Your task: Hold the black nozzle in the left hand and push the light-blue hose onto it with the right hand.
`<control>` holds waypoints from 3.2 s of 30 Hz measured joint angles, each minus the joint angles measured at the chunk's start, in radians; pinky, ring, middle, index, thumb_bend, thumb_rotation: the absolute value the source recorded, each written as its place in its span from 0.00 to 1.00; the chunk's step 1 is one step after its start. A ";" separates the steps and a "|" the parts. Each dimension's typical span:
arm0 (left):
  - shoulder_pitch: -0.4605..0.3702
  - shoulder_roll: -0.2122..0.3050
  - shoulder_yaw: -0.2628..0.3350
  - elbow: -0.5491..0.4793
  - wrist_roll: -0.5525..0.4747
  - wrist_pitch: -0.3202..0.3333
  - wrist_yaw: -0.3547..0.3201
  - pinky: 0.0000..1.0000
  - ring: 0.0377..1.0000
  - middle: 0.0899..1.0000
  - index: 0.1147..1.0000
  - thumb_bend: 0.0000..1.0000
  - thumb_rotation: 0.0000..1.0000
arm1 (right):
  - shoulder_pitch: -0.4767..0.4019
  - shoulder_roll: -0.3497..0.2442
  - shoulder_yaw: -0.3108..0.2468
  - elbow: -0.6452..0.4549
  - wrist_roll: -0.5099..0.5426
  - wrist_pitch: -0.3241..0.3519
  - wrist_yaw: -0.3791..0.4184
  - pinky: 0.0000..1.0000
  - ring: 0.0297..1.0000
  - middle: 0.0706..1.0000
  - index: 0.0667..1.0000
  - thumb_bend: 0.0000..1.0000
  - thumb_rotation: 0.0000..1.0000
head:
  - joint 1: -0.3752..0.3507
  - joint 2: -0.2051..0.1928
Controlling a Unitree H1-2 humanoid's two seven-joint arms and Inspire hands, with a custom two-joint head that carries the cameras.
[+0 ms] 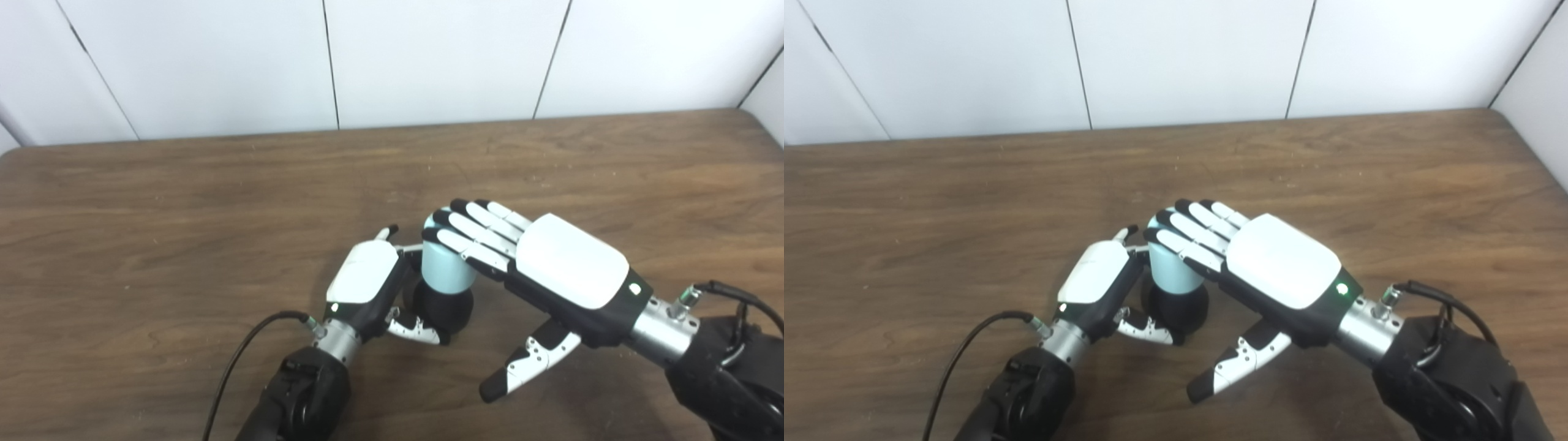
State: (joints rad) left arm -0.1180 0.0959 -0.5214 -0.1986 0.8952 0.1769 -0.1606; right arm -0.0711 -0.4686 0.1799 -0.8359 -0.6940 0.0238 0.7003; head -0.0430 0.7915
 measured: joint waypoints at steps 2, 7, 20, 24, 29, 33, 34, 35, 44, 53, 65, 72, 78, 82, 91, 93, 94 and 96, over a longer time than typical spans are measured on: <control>0.000 0.000 0.000 0.000 0.000 0.000 0.000 1.00 0.63 0.39 0.45 0.52 0.00 | 0.000 -0.001 0.000 0.000 0.002 0.002 0.000 1.00 1.00 1.00 0.97 0.70 1.00 | -0.002 0.000; 0.000 0.002 0.001 -0.003 0.000 0.000 -0.001 1.00 0.63 0.39 0.45 0.52 0.00 | 0.001 -0.003 0.003 0.001 0.003 0.002 -0.004 1.00 1.00 1.00 0.97 0.69 1.00 | -0.002 0.003; 0.001 0.004 0.002 -0.007 0.000 0.000 -0.007 1.00 0.63 0.39 0.45 0.52 0.00 | 0.019 -0.003 0.021 0.009 -0.016 -0.002 -0.047 1.00 1.00 1.00 0.97 0.69 1.00 | -0.003 0.006; 0.001 0.004 0.002 -0.007 0.000 0.000 -0.007 1.00 0.64 0.40 0.44 0.52 0.00 | 0.021 -0.003 0.024 0.017 -0.017 -0.010 -0.062 1.00 1.00 1.00 0.97 0.69 1.00 | -0.002 0.006; 0.001 0.004 0.002 -0.007 0.000 0.001 -0.007 1.00 0.63 0.40 0.45 0.52 0.00 | 0.021 -0.004 0.028 0.024 -0.019 -0.014 -0.069 1.00 1.00 1.00 0.97 0.68 1.00 | 0.000 0.006; 0.001 0.004 0.001 -0.007 0.001 0.002 -0.007 1.00 0.64 0.40 0.45 0.52 0.00 | 0.021 -0.004 0.032 0.037 -0.021 -0.018 -0.081 1.00 1.00 1.00 0.97 0.68 1.00 | 0.000 0.009; 0.001 0.004 0.001 -0.007 0.002 0.002 -0.007 1.00 0.64 0.40 0.45 0.52 0.00 | 0.021 -0.004 0.032 0.037 -0.021 -0.020 -0.082 1.00 1.00 1.00 0.97 0.68 1.00 | 0.000 0.008; 0.001 0.004 0.001 -0.007 0.002 0.002 -0.007 1.00 0.64 0.40 0.45 0.52 0.00 | 0.021 -0.004 0.033 0.038 -0.021 -0.020 -0.082 1.00 1.00 1.00 0.97 0.68 1.00 | 0.002 0.009; 0.001 0.003 0.002 -0.007 0.003 0.003 -0.008 1.00 0.64 0.40 0.45 0.52 0.00 | 0.022 -0.020 0.038 0.050 -0.009 -0.020 -0.077 1.00 1.00 1.00 0.97 0.68 1.00 | 0.003 0.009; 0.001 0.002 0.001 -0.007 0.003 0.004 -0.008 1.00 0.64 0.40 0.45 0.52 0.00 | 0.020 -0.042 0.033 0.052 0.018 -0.020 -0.080 1.00 1.00 1.00 0.97 0.68 1.00 | 0.000 0.011; 0.001 0.002 0.001 -0.007 0.002 0.004 -0.008 1.00 0.65 0.41 0.44 0.52 0.00 | 0.008 -0.039 0.034 0.036 0.008 0.004 -0.065 1.00 1.00 0.99 0.97 0.68 1.00 | 0.005 0.008; 0.001 0.002 0.001 -0.006 0.002 0.003 -0.007 1.00 0.65 0.41 0.44 0.52 0.00 | -0.032 -0.044 0.003 0.004 0.057 0.064 0.006 1.00 1.00 0.99 0.95 0.64 1.00 | 0.002 0.008; 0.001 0.002 0.001 -0.006 0.002 0.003 -0.007 1.00 0.65 0.41 0.44 0.52 0.00 | -0.070 -0.022 -0.052 -0.013 0.072 0.108 0.025 1.00 0.99 0.98 0.95 0.63 1.00 | 0.003 0.006; 0.000 0.001 0.000 -0.006 0.002 0.003 -0.007 1.00 0.64 0.40 0.44 0.52 0.00 | -0.097 0.015 -0.069 -0.021 0.067 0.104 0.005 1.00 0.99 0.98 0.95 0.61 1.00 | 0.006 0.005; 0.000 0.001 0.001 -0.006 0.002 0.003 -0.007 1.00 0.63 0.39 0.45 0.52 0.00 | -0.109 0.027 -0.095 -0.021 0.064 0.090 0.001 1.00 0.99 0.97 0.94 0.58 1.00 | 0.005 0.003; 0.000 0.001 0.001 -0.006 0.002 0.003 -0.007 1.00 0.63 0.39 0.45 0.52 0.00 | -0.110 0.027 -0.098 -0.021 0.066 0.090 0.001 1.00 0.99 0.97 0.94 0.58 1.00 | 0.005 0.003; 0.000 0.001 0.001 -0.006 0.002 0.003 -0.007 1.00 0.63 0.39 0.45 0.52 0.00 | -0.110 0.027 -0.099 -0.021 0.066 0.090 0.001 1.00 0.99 0.97 0.94 0.57 1.00 | 0.006 0.005; 0.000 0.001 0.001 -0.006 0.002 0.003 -0.007 1.00 0.63 0.39 0.45 0.52 0.00 | -0.110 0.025 -0.103 -0.021 0.067 0.090 0.002 1.00 0.99 0.97 0.94 0.57 1.00 | 0.006 0.003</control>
State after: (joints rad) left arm -0.1175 0.0970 -0.5204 -0.2042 0.8973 0.1799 -0.1677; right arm -0.1809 -0.4434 0.0770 -0.8568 -0.6273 0.1138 0.7024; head -0.0368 0.7946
